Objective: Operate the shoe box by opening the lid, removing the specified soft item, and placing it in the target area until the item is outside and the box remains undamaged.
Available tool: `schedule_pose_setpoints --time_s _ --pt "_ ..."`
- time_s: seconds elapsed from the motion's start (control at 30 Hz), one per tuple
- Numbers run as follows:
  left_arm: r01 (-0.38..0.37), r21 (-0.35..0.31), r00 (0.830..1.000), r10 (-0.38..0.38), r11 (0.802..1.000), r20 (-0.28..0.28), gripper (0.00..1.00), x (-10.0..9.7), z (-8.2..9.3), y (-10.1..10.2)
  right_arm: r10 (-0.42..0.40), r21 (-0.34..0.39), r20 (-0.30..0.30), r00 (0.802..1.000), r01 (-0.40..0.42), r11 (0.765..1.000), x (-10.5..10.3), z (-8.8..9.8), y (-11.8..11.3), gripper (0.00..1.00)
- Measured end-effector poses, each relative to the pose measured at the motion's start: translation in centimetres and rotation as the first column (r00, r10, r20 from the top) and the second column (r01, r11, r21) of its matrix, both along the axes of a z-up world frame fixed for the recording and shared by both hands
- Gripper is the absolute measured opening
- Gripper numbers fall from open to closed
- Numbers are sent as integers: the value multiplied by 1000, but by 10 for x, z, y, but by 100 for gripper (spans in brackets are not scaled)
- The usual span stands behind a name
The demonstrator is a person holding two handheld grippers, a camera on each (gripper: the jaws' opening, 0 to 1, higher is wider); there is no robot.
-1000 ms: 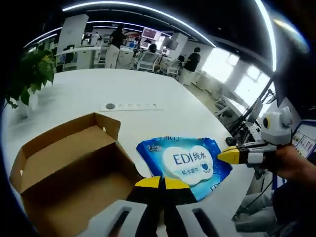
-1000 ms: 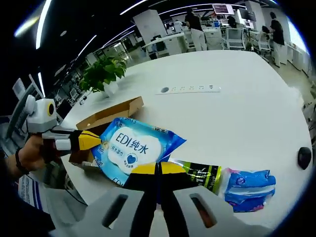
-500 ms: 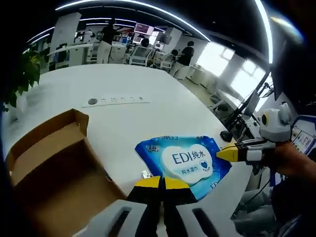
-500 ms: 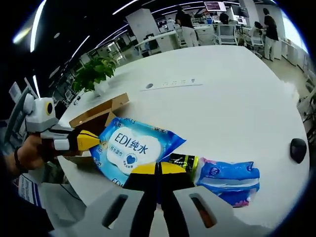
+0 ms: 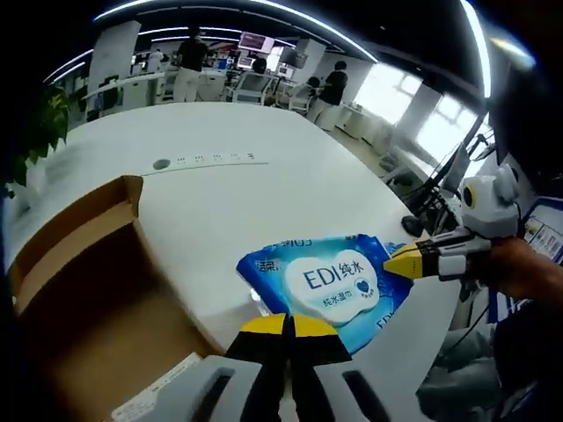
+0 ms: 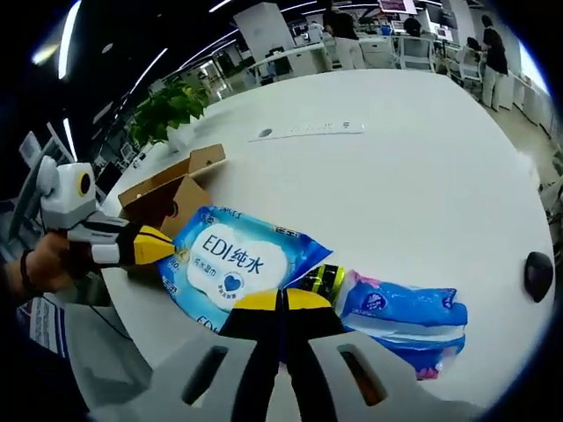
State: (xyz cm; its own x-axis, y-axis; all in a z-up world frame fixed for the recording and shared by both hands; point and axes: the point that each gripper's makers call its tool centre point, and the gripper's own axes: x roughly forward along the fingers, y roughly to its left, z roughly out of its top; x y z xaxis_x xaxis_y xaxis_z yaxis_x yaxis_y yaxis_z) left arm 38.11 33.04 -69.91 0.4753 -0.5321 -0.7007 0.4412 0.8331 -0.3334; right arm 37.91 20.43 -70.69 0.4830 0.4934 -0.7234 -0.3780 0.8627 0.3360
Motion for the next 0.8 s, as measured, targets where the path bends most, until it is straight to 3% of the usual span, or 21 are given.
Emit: schedule_pose_setpoints --time_s 0.47,0.67,0.8 --pt "43 95 999 -43 995 0 0 -7 -22 -5 47 -26 -36 998 -48 999 -1 -29 -2 0" --pt "39 99 999 -37 994 -21 0 -11 -33 -4 45 -29 -41 998 -46 999 -2 -39 -2 0" --pt "48 114 999 -47 992 -7 0 -8 -33 -5 44 -24 -38 998 -45 999 -1 -41 -3 0"
